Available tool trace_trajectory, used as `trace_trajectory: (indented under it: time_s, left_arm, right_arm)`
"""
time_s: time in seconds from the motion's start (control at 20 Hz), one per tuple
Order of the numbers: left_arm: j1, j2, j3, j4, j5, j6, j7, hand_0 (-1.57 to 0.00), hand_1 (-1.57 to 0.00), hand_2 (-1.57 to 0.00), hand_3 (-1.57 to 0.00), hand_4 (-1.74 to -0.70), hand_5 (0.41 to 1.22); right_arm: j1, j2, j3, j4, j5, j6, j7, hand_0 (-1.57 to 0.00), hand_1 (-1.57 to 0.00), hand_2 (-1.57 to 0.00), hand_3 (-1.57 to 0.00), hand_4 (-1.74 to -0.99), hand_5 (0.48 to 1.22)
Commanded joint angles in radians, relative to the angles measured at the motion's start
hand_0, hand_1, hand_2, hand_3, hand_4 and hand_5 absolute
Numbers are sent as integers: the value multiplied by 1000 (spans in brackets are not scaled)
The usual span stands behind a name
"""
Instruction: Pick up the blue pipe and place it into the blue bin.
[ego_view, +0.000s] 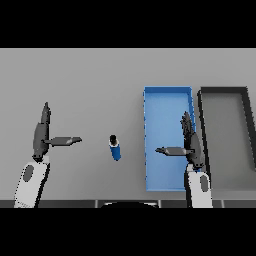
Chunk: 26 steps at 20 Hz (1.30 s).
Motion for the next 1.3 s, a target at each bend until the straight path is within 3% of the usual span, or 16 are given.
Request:
trace_trajectory:
  time_s: [0.0,0.25,0.3,0.35,0.45,0.65,0.75,0.9,1.05,1.25]
  left_arm:
    - [2,0,0,-2,0,1,-6,1,1,1,1,-1074,591]
    - [25,3,-5,-25,-3,4,-15,1,1,1,1,-1074,591]
    - [36,84,-41,-45,1,-129,-58,1,1,1,1,-1074,591]
    - [41,143,-47,-49,19,-221,-80,1,1,1,1,-1073,590]
    - [39,199,-57,-45,37,-314,-89,1,1,1,1,-1076,587]
    - [44,217,-73,-47,36,-361,-102,1,1,1,1,-1080,600]
    - [62,228,-72,-67,59,-393,-126,1,1,1,1,-1086,605]
    - [82,238,-125,-125,57,-463,-149,1,1,1,1,-1096,567]
    - [106,244,-180,-192,54,-506,-112,1,1,1,1,-1124,514]
    - [106,172,-279,-226,-32,-495,-91,1,1,1,1,-1176,484]
  right_arm:
    - [3,0,1,-2,0,0,-2,1,1,1,1,-1225,617]
    - [32,0,9,-24,2,2,-8,1,1,1,1,-1225,617]
    - [68,-48,44,-58,49,36,-69,1,1,1,1,-1225,617]
    - [92,-76,72,-87,87,51,-92,1,1,1,1,-1224,618]
    - [113,-96,101,-122,121,62,-82,1,1,1,1,-1225,620]
    - [141,-115,124,-159,168,55,-63,1,1,1,1,-1196,609]
    - [130,-114,120,-161,174,43,-23,1,1,1,1,-1185,597]
    - [129,-118,127,-156,179,52,-57,1,1,1,1,-1193,605]
    - [120,-121,125,-153,176,54,-52,1,1,1,1,-1205,611]
    - [127,-114,132,-154,189,48,-56,1,1,1,1,-1212,613]
